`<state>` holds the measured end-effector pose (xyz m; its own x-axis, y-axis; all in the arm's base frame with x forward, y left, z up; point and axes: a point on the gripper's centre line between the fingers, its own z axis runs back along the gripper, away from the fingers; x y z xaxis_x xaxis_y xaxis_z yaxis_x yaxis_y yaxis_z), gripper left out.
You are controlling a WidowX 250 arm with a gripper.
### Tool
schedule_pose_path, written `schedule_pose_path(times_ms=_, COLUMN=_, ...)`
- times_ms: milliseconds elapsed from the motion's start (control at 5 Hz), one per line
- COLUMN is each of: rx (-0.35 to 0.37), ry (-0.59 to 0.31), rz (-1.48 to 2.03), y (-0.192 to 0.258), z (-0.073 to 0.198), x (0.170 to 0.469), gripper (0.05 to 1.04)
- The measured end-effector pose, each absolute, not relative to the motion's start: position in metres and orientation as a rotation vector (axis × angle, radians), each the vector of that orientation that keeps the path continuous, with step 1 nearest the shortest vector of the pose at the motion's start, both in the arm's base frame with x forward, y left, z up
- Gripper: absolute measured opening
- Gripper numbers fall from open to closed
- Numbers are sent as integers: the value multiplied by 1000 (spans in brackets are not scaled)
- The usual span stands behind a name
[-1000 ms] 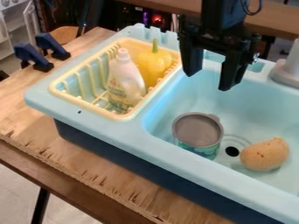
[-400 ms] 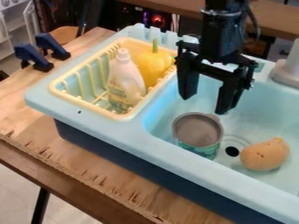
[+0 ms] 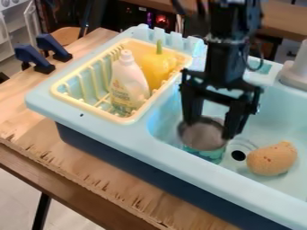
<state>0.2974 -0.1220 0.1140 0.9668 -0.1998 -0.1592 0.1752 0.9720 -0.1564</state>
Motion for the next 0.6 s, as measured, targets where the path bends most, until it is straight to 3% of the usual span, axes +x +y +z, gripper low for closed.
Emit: schedule_pose_path(times_ms=600, rx=-146, ry=193, rz=-210, y=-129, z=104, x=314, gripper=1004)
